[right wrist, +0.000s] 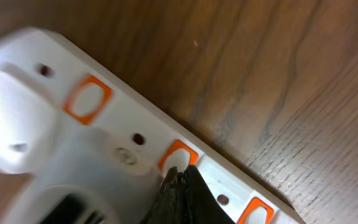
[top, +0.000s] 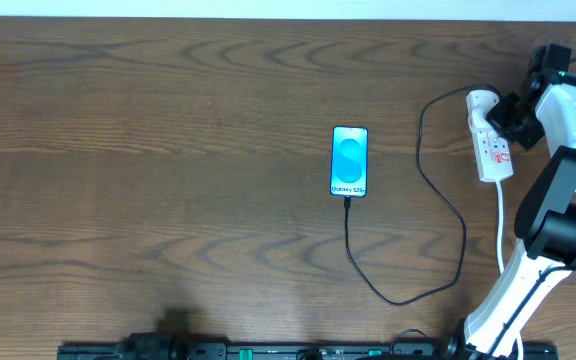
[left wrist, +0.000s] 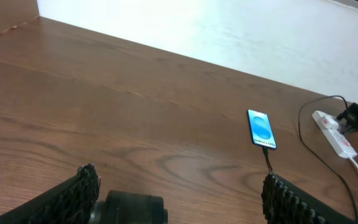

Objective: Plug charger to phone and switch on socket
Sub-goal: 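Press the orange switch on the power strip with the right gripper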

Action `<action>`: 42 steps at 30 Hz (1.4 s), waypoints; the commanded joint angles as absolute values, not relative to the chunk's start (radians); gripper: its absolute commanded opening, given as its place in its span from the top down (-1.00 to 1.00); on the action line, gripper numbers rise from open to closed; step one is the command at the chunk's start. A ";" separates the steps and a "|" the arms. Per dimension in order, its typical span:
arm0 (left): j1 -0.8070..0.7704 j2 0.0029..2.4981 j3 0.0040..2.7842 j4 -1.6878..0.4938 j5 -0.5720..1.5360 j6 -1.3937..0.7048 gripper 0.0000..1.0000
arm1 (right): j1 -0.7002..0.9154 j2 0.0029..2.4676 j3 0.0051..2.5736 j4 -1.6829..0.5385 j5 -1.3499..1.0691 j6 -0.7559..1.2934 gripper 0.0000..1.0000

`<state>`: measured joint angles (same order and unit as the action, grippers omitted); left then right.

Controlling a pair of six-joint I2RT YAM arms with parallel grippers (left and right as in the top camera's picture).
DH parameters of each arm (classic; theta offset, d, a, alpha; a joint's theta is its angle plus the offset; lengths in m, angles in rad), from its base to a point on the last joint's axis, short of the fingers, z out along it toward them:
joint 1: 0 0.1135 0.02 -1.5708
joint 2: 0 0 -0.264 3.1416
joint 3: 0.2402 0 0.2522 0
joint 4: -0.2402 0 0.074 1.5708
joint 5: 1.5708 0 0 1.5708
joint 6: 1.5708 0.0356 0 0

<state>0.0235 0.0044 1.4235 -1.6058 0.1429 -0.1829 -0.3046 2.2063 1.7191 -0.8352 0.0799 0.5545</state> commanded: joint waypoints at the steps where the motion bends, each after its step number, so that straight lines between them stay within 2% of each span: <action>1: 0.022 0.003 1.423 -1.619 0.134 -0.177 -0.71 | -0.313 2.213 1.653 -0.797 0.049 0.545 0.98; 8: 0.022 0.003 1.423 -1.619 0.134 -0.177 -0.71 | -0.313 2.212 1.660 -0.789 0.015 0.533 0.98; 19: 0.022 0.003 1.423 -1.619 0.134 -0.177 -0.71 | -0.323 2.182 1.800 -0.904 0.018 0.545 0.98; 42: 0.022 0.003 1.423 -1.619 0.134 -0.177 -0.71 | -0.259 2.228 1.678 -0.816 0.004 0.543 0.98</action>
